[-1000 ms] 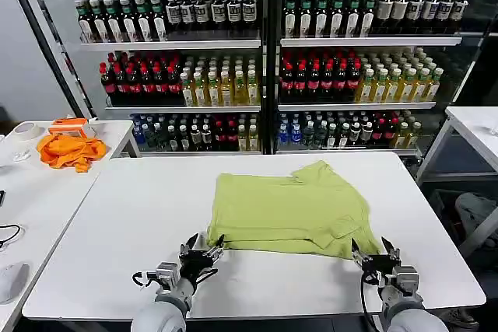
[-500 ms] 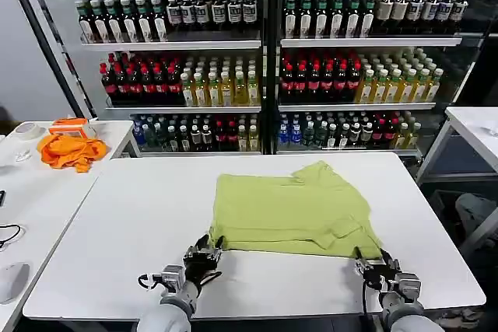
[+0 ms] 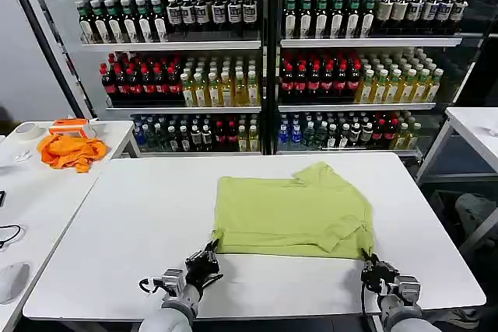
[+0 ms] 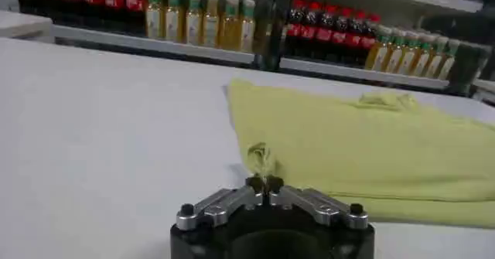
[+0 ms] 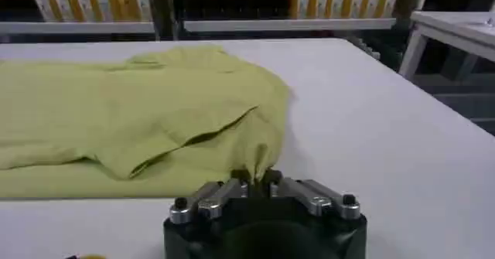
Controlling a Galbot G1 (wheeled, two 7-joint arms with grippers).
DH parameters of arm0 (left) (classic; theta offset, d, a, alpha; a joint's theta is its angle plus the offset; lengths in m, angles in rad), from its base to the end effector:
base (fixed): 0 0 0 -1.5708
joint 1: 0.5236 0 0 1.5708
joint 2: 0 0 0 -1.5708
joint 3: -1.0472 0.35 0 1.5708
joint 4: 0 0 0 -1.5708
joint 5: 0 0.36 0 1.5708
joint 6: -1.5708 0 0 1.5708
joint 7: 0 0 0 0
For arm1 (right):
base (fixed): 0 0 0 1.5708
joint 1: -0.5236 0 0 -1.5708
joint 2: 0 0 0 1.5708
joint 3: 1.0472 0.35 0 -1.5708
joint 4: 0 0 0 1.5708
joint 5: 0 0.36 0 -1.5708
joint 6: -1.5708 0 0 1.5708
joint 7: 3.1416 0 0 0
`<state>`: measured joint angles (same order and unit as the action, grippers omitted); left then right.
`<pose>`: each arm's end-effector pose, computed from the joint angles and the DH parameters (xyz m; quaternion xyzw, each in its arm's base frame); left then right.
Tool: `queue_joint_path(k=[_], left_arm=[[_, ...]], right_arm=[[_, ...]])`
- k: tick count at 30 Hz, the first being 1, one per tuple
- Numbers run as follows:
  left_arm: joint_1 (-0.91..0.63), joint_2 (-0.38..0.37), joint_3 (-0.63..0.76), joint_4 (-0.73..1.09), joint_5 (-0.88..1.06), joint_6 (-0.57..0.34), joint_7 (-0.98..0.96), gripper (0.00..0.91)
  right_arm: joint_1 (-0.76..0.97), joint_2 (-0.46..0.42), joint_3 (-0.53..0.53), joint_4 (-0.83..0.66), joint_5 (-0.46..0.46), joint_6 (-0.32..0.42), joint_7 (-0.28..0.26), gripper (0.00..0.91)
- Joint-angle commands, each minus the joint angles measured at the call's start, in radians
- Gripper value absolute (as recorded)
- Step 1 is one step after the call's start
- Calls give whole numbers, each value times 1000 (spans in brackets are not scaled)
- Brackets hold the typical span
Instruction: Fold and organize the clothes.
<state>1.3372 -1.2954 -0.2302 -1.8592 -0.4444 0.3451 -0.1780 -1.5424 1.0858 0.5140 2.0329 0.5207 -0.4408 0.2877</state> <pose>0.2407 -0.0287 -0.3488 -0.1030 -0.9636 0.0779 0.2339 0.2032 -0.0856 -0.3019 -0.0246 -0.9645 0.0162 0.2624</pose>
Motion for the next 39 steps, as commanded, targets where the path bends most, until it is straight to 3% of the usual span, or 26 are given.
queue_joint_path(k=[1, 11, 19, 20, 21, 23, 30, 39], left_arm=[[64, 17, -25, -69, -46, 7, -6, 40], [276, 112, -116, -261, -57, -2, -10, 40], [404, 119, -180, -354, -51, -8, -19, 40], [415, 118, -183, -360, -44, -9, -19, 81], [422, 118, -185, -363, -39, -10, -19, 453], [438, 117, -192, -379, -24, -10, -17, 907], [420, 123, -200, -384, 3, -3, -6, 907], [270, 177, -204, -325, -35, 7, -5, 907]], right_arm=[[-55, -3, 4, 65, -6, 2, -1, 0], [-191, -22, -25, 186, -60, -11, -19, 0], [-267, -80, 1, 252, -61, -22, -25, 0], [-273, -84, 3, 258, -62, -24, -24, 161], [-277, -85, 4, 261, -64, -28, -23, 907], [-274, -85, 7, 268, -70, -47, -10, 907], [-246, -96, 56, 289, -78, -54, 16, 907], [-149, -124, 80, 289, -44, -89, 38, 907]])
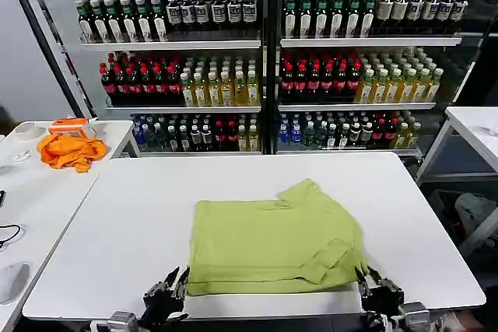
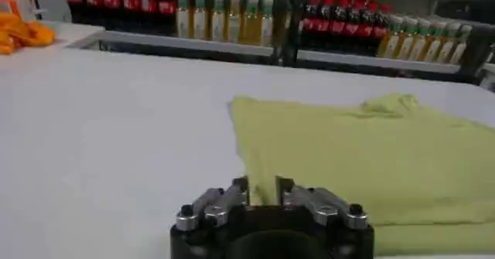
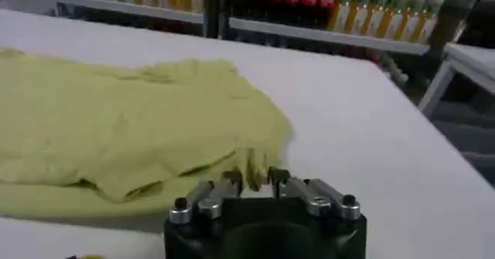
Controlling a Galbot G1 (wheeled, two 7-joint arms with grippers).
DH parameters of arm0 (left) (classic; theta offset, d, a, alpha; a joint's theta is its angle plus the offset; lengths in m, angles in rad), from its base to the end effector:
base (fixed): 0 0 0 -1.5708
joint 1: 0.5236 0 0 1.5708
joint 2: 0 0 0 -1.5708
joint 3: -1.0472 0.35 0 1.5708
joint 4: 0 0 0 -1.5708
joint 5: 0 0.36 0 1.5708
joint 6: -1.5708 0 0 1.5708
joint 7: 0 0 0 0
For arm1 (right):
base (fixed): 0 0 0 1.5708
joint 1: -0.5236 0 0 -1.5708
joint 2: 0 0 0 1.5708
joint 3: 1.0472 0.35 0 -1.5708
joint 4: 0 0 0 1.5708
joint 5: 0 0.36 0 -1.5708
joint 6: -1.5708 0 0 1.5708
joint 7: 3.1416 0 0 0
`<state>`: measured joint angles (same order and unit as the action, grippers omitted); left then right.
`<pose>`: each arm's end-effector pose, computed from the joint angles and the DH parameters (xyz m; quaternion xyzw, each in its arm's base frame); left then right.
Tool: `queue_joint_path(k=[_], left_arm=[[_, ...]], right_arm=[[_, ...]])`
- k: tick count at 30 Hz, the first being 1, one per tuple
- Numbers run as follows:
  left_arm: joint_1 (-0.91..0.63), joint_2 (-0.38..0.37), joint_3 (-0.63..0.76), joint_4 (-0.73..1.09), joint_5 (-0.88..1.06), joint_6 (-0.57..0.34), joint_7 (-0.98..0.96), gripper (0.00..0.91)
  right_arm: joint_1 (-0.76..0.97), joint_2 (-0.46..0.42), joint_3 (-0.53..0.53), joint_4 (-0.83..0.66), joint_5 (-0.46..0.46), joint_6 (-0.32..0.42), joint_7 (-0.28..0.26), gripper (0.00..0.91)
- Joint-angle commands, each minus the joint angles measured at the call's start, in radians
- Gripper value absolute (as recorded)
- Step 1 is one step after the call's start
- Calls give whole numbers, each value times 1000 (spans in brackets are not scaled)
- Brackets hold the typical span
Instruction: Fold and organize the clothes.
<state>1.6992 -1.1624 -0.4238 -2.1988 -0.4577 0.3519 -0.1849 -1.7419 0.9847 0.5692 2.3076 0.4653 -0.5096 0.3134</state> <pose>0.1463 0.0284 -0.2861 -0.0757 -0.9684 0.0428 0.2337 0.1513 -0.0699 -0.2345 0.0173 -0.9638 0.0894 0.2507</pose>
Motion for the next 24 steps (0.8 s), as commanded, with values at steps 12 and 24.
queue_joint_path(k=[12, 24], left_arm=[[-342, 82, 72, 163, -93, 26, -42, 907], [-676, 64, 229, 425, -134, 76, -100, 907]], right_arm=[[333, -65, -64, -147, 77, -46, 26, 907], [879, 29, -387, -540, 210, -69, 73, 907]])
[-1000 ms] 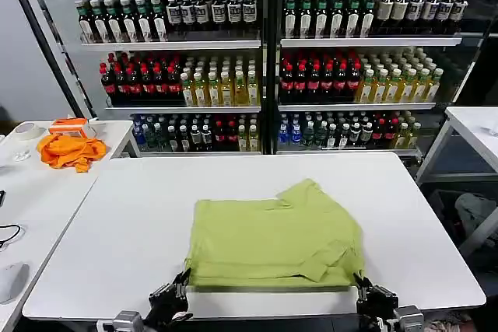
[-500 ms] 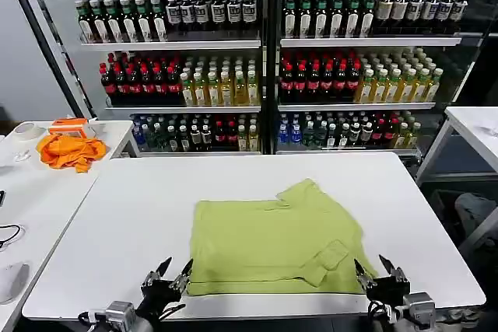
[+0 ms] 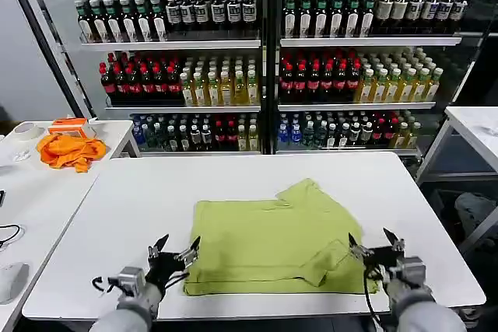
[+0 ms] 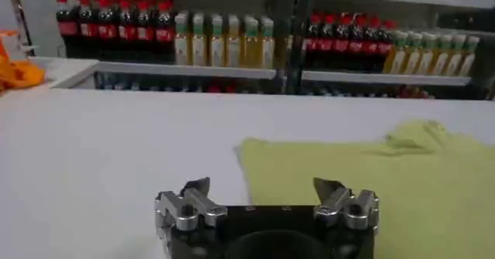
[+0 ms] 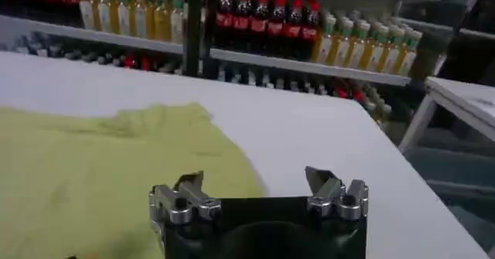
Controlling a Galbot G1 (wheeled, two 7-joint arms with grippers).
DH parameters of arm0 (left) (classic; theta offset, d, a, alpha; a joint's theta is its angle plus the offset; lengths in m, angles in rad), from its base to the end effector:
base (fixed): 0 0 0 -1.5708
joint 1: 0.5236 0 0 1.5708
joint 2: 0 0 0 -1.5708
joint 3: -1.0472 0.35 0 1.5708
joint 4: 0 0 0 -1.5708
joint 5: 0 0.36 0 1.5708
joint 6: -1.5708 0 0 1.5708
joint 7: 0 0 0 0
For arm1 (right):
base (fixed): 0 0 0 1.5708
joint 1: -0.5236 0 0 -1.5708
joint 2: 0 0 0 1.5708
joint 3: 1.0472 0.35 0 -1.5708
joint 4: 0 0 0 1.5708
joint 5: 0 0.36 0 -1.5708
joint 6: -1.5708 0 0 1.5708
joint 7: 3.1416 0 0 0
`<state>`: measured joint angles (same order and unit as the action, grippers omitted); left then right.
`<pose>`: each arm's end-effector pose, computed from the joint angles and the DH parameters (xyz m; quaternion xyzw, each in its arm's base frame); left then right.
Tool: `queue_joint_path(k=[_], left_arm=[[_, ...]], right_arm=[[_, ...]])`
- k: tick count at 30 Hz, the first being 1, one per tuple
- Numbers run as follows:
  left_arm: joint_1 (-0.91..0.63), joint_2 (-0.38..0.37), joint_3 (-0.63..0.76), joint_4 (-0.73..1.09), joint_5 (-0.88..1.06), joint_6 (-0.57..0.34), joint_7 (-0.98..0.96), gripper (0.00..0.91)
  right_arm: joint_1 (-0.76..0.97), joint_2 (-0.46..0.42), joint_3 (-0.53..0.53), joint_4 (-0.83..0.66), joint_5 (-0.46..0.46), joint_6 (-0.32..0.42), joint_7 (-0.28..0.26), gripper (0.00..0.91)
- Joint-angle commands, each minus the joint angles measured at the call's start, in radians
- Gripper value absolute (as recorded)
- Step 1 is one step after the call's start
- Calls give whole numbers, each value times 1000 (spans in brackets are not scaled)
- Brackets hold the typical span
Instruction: Fold and organize the clothes.
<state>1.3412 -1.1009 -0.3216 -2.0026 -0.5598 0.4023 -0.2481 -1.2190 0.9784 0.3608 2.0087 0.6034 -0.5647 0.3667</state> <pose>0.2465 0.0318 -0.2914 -0.0738 -0.9750 0.0294 0.2073 0.2839 -0.0663 -0.2454 0.0109 -0.9742 0.0548 0.2186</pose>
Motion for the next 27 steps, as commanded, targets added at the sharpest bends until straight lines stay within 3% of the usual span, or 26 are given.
queue_joint_path(k=[1, 12, 21, 22, 23, 24, 26, 27], left_arm=[[-338, -1, 138, 239, -26, 27, -41, 907], [-501, -65, 226, 451, 24, 61, -60, 907], [-531, -82, 243, 505, 36, 76, -61, 907], [-529, -84, 242, 505, 33, 77, -62, 846], [-528, -84, 242, 506, 30, 82, -62, 695], [-525, -84, 240, 505, 21, 85, -62, 292], [-517, -81, 238, 496, -15, 90, -62, 71], [-515, -79, 238, 492, -23, 90, -60, 50]], right_arm=[[383, 42, -200, -262, 78, -13, 20, 907], [607, 134, -357, -529, 146, -13, 16, 907], [732, 194, -409, -704, 238, -14, 25, 907], [737, 199, -412, -713, 241, -14, 25, 907], [742, 203, -414, -722, 247, -15, 25, 907], [757, 212, -420, -748, 257, -15, 28, 907], [765, 219, -427, -766, 270, -15, 31, 907], [770, 222, -432, -776, 274, -15, 31, 907]])
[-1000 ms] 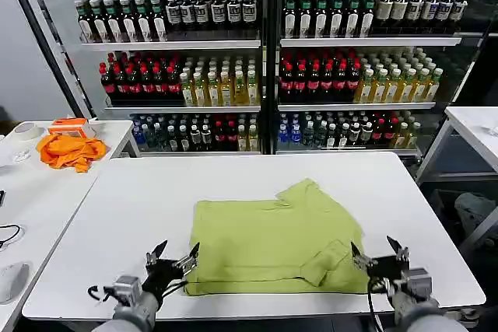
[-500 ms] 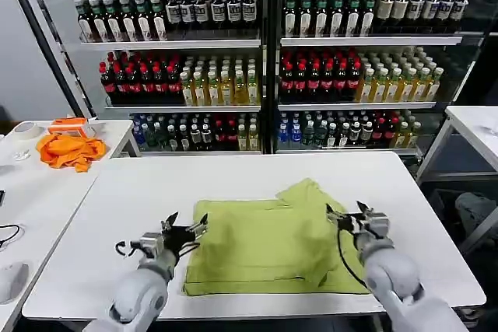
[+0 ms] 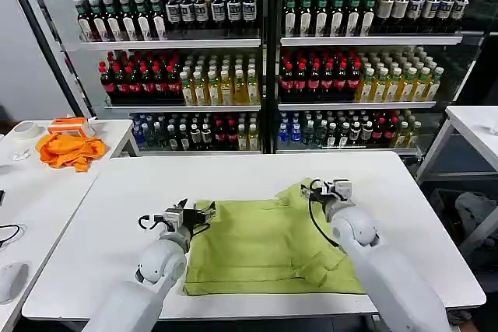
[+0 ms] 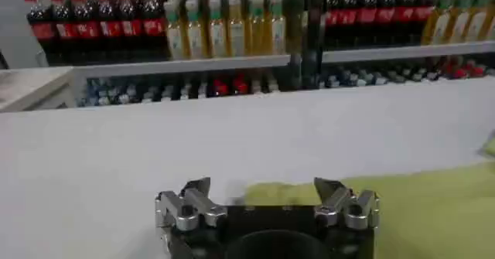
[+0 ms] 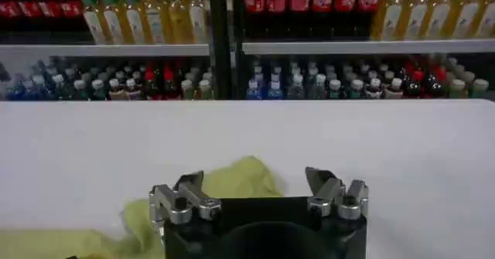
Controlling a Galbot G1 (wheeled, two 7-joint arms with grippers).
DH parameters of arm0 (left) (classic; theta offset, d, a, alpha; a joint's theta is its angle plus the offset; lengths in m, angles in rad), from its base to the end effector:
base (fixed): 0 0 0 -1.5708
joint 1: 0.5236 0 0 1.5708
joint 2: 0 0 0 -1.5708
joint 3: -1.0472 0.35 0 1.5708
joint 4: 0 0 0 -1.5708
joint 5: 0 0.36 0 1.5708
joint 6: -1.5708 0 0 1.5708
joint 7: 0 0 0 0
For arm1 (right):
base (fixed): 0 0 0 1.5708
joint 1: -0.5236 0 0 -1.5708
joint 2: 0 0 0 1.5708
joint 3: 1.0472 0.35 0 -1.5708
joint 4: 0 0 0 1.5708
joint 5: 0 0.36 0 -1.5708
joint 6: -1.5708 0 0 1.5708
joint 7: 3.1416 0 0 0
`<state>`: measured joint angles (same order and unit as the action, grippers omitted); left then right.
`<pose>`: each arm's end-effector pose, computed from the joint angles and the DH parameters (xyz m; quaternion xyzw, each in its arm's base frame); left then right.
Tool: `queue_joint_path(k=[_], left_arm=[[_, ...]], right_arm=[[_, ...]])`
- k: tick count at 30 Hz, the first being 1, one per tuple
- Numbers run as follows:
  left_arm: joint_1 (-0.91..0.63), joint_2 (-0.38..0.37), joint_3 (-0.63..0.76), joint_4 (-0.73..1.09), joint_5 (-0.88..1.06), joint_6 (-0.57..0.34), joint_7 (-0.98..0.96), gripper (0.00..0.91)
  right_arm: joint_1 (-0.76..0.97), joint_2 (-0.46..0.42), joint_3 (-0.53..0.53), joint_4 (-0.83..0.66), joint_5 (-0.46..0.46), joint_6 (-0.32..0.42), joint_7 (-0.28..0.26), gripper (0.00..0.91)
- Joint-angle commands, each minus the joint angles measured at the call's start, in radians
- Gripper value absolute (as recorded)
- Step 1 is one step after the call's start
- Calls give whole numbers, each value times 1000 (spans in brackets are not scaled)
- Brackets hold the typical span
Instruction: Fold and organize the clothes.
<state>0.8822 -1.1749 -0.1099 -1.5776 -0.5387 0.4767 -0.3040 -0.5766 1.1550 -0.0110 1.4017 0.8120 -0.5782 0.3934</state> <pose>0.3870 0.0005 -0.3172 -0.0515 -0.9694 -0.0278 0.2385 0.4756 -0.0004 -0.2614 0.0425 -0.9604 -0.0069 0.2754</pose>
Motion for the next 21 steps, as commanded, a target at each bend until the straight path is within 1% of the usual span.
queue_joint_path(k=[1, 3, 4, 5, 6, 7, 11, 17, 21], left_arm=[[-52, -3, 27, 63, -48, 16, 1, 30], [-45, 4, 27, 51, -75, 25, 15, 30], [-40, 8, 26, 46, -90, 31, 24, 30], [-36, 11, 26, 39, -109, 36, 35, 20], [-34, 12, 25, 38, -111, 36, 38, 20], [-31, 10, 24, 38, -110, 35, 38, 20], [-21, 3, 12, 44, -112, 30, 40, 20], [-10, 15, 10, 32, -122, 21, 45, 20], [-5, 16, 5, 22, -130, 14, 54, 20]], right_arm=[[129, 48, -62, -176, 67, -2, 4, 907], [132, 52, -64, -192, 69, -2, 3, 907], [133, 54, -64, -200, 74, -2, 4, 877], [134, 55, -64, -205, 79, -2, 5, 484], [133, 58, -61, -213, 91, -2, 3, 222], [131, 59, -58, -215, 99, -3, -2, 0], [115, 65, -44, -234, 117, -2, -8, 0], [96, 60, -46, -206, 123, -2, -33, 0], [90, 61, -46, -197, 122, -2, -35, 0]])
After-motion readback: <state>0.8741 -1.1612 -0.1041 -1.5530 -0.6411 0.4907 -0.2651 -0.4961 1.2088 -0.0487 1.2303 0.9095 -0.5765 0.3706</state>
